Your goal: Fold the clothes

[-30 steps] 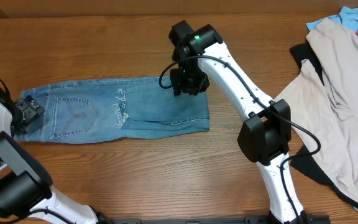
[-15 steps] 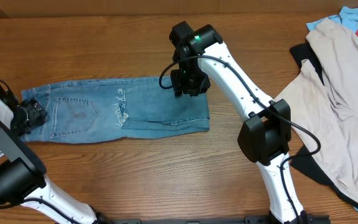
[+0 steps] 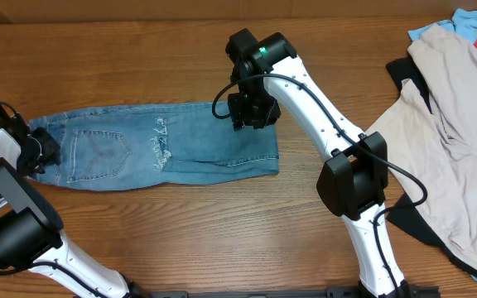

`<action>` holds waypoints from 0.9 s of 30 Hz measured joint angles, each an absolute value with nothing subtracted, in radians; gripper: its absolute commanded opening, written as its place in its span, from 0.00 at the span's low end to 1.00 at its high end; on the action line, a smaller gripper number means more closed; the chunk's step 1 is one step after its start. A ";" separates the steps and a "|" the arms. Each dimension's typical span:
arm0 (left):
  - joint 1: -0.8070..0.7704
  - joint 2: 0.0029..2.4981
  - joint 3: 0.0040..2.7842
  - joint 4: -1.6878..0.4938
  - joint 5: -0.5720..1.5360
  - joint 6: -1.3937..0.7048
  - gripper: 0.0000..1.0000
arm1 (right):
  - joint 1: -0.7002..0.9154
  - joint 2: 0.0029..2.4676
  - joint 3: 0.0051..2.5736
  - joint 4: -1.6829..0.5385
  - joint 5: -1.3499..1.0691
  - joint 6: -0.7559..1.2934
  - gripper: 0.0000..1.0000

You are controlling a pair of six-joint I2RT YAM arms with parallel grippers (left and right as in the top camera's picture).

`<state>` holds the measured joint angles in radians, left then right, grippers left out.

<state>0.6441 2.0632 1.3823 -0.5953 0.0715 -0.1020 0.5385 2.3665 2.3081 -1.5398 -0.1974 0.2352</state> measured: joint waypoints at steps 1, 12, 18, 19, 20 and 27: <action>0.645 2.064 1.382 -0.596 0.067 -0.101 0.68 | 0.538 2.366 2.308 -1.541 -0.197 0.236 0.50; 0.688 2.131 1.534 -0.764 0.020 -0.113 0.87 | 0.538 2.366 2.308 -1.540 -0.197 0.235 0.50; 0.698 2.142 1.546 -0.727 0.009 -0.110 0.86 | 0.538 2.366 2.308 -1.541 -0.197 0.236 0.50; 0.698 2.146 1.546 -0.718 0.009 -0.107 0.86 | 0.538 2.366 2.308 -1.541 -0.197 0.235 0.50; 0.699 2.149 1.547 -0.714 0.010 -0.104 0.87 | 0.538 2.366 2.308 -1.540 -0.197 0.235 0.50; 0.703 2.182 1.580 -0.704 0.038 -0.077 0.64 | 0.538 2.366 2.308 -1.541 -0.198 0.235 0.49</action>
